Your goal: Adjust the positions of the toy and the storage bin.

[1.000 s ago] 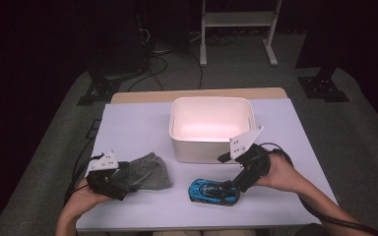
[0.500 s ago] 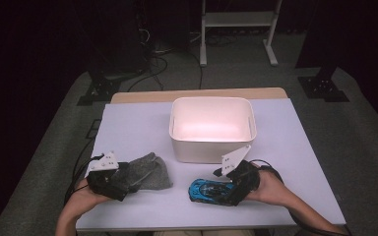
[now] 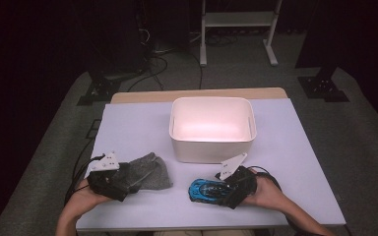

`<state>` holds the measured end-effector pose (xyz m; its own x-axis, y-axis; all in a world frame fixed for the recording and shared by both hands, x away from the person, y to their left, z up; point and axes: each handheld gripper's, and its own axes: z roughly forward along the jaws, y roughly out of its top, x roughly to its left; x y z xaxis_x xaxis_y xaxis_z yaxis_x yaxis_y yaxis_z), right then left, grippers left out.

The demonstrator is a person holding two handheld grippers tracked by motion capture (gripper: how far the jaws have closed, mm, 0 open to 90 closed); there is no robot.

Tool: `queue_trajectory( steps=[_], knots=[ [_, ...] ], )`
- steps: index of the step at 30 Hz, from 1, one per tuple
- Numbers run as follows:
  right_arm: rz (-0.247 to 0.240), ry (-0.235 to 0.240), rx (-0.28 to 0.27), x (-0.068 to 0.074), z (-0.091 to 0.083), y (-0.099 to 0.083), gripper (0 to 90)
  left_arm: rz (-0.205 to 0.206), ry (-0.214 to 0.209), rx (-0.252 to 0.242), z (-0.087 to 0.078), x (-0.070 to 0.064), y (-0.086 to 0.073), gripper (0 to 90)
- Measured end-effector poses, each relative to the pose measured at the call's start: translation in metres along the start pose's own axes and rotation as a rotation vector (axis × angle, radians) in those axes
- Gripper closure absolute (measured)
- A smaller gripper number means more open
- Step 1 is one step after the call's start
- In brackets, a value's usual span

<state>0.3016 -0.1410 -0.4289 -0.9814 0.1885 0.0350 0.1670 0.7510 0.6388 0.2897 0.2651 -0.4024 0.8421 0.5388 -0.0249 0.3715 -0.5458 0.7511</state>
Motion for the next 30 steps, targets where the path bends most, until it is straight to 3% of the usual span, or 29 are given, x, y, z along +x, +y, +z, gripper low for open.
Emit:
queue_trajectory(
  steps=[21,30],
  knots=[
    [-0.027,-0.016,0.050,-0.001,0.021,-0.007,14.4,0.002,-0.004,-0.003,-0.001,0.000,0.000,8.8],
    [-0.037,-0.022,0.043,-0.001,0.023,-0.008,14.3,0.004,-0.005,0.004,0.000,0.000,-0.001,8.8]
  ],
)
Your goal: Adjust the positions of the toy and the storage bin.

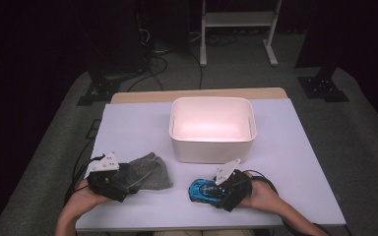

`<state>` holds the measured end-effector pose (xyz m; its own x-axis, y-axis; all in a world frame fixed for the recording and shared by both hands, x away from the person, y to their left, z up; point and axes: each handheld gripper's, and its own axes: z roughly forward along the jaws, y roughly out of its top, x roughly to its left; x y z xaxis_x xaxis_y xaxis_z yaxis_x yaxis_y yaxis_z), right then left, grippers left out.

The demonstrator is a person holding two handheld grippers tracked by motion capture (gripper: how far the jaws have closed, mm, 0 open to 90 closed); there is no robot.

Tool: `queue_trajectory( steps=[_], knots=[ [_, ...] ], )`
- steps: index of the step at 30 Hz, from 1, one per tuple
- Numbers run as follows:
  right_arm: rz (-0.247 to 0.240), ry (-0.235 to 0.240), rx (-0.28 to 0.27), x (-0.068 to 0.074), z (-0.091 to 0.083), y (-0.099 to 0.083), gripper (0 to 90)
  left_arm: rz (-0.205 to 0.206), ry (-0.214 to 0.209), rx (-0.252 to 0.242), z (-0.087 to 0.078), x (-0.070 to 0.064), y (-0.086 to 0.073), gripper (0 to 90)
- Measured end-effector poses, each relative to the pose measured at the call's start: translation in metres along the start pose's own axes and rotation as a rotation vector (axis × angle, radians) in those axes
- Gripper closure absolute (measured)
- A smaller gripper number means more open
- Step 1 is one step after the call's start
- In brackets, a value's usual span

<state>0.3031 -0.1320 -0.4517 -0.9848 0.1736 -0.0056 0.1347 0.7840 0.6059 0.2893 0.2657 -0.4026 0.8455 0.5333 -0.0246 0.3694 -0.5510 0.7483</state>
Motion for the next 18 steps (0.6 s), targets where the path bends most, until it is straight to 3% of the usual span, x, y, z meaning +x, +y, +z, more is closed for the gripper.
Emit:
queue_trajectory(
  steps=[18],
  knots=[
    [-0.010,0.014,0.003,0.0007,-0.0024,0.0006,24.8,0.002,-0.002,0.009,0.0022,0.0002,0.0001,8.7]
  ],
)
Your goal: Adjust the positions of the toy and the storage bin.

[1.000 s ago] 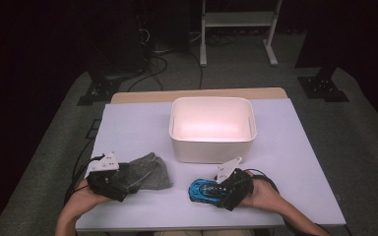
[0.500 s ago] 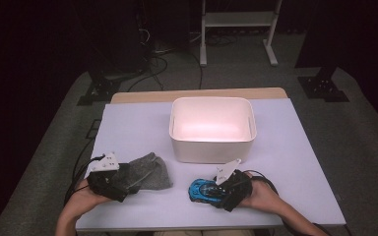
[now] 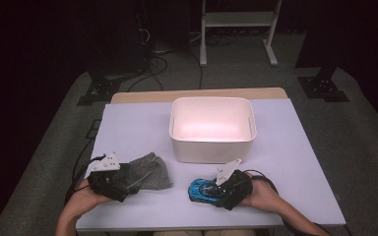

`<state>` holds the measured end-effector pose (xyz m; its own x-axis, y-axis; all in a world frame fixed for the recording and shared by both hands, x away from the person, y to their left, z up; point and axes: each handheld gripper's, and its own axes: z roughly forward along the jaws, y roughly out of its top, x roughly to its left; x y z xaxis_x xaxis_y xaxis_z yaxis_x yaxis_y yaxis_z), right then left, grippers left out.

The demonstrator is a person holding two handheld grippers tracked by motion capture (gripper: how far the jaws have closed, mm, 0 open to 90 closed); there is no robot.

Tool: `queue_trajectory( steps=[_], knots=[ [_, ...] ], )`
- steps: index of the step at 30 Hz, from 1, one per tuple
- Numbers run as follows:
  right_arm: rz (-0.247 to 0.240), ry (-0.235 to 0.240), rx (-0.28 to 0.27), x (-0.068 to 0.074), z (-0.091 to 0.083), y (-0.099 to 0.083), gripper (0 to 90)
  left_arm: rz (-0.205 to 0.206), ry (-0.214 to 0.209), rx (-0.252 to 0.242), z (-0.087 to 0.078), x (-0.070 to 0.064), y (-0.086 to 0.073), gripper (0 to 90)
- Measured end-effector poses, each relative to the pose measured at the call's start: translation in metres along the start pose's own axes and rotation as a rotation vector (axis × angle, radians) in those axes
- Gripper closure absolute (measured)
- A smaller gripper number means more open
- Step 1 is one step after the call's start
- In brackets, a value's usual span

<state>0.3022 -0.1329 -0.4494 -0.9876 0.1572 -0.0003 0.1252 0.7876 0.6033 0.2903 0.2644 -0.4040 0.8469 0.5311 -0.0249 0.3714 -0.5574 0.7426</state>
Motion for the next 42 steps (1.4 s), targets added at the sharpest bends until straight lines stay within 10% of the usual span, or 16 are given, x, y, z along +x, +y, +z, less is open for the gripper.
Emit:
queue_trajectory(
  steps=[42],
  knots=[
    [0.008,0.092,-0.059,-0.014,-0.010,0.001,25.3,-0.007,-0.005,-0.009,-0.002,0.000,-0.002,8.7]
  ],
)
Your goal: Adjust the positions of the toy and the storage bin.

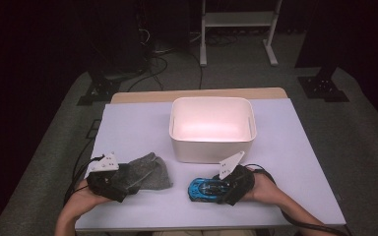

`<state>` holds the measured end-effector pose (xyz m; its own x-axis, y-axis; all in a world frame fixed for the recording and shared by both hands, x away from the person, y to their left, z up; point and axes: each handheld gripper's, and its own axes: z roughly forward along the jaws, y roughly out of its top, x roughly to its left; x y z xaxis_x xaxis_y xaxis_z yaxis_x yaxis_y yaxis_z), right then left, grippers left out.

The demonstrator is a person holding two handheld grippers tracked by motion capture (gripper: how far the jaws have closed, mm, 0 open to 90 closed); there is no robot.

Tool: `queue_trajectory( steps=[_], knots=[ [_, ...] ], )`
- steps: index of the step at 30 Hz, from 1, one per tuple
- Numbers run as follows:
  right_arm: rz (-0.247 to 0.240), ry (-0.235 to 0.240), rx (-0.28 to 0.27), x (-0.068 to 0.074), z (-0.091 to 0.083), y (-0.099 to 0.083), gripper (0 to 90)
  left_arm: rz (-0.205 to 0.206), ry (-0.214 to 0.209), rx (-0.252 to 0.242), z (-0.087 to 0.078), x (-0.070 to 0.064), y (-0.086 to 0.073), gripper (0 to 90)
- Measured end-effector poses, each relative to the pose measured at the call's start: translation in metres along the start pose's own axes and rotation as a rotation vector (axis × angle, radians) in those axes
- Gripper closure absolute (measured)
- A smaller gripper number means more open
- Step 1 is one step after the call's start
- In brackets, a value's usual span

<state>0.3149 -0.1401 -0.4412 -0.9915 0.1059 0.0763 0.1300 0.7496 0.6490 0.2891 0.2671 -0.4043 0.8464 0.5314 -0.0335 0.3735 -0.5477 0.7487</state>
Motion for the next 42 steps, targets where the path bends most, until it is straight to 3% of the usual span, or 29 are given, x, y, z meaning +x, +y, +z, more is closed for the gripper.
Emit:
queue_trajectory(
  steps=[7,23,42],
  knots=[
    [-0.007,0.009,-0.012,0.002,-0.007,0.005,25.3,0.001,-0.001,0.004,0.002,0.000,0.000,8.8],
    [-0.031,0.036,-0.066,0.011,-0.049,0.036,25.3,-0.009,-0.004,-0.002,0.002,0.001,-0.002,8.7],
    [-0.091,0.018,-0.049,0.013,-0.104,0.084,25.3,-0.032,-0.002,-0.015,0.001,0.005,-0.006,8.8]
  ],
)
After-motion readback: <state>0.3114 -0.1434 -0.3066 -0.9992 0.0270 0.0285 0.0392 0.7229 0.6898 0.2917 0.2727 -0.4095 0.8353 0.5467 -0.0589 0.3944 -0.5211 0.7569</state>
